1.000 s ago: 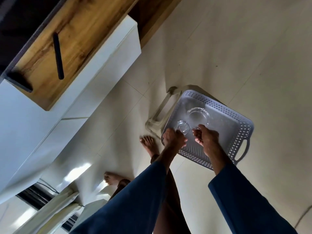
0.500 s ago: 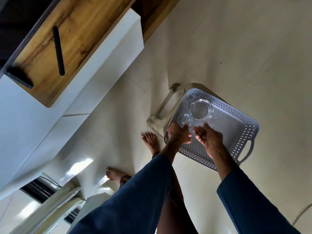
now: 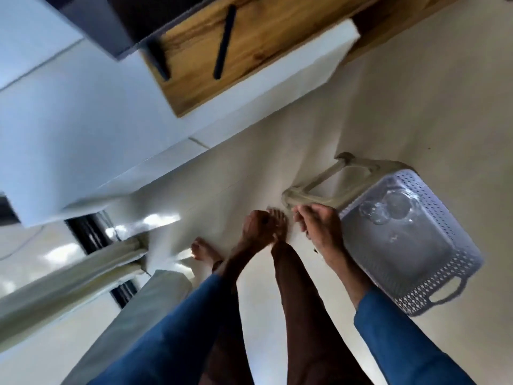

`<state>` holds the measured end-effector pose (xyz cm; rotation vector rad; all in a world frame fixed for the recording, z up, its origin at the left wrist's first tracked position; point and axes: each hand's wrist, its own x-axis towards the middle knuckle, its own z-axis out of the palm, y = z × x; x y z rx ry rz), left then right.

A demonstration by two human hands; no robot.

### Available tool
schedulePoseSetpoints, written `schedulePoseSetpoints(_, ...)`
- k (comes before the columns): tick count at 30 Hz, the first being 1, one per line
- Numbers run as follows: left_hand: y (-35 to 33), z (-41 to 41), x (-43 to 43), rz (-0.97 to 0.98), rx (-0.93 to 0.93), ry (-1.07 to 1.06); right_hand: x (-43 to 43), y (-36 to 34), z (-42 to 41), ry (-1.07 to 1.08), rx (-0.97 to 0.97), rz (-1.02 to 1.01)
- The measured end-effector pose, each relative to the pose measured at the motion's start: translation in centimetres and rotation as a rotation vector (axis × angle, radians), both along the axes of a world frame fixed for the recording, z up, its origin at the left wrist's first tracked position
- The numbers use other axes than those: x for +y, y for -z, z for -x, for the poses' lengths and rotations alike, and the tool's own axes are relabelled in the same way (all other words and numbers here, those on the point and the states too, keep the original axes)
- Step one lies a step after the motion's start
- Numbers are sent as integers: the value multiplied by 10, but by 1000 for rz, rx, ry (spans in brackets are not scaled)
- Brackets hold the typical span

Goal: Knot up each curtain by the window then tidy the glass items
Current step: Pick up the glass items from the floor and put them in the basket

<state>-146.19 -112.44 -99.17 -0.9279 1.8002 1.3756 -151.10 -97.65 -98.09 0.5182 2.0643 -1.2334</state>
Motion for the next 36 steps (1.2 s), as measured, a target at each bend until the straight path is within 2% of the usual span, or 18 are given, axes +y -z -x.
schedulePoseSetpoints(5,22,-95,-135,150,-101,-211,-131,4,-24,-423,-91,-21)
schedulePoseSetpoints(13,23,-266,-264,236,-228,-487,-319,26,-133,-847,-226,-51)
schedulePoseSetpoints(17,37,-318,-301,255,-269,-517,-389,40,-194,-1008,-274,-68)
schedulePoseSetpoints(21,34,-327,-365,328,-191,-563,-456,55,-243,-1151,-312,-78)
schedulePoseSetpoints(26,19,-331,-434,476,-185,-412,-522,68,-282,-1209,-263,-129)
schedulePoseSetpoints(29,31,-345,-470,655,-150,-393,-552,90,-301,-1282,-255,-116)
schedulePoseSetpoints(31,51,-355,-498,809,-204,-321,-574,112,-312,-1364,-228,-110)
schedulePoseSetpoints(33,76,-375,-522,875,-347,-374,-595,134,-322,-1465,-175,-127)
schedulePoseSetpoints(36,113,-411,-532,685,-594,-493,-625,166,-334,-1589,-114,-117)
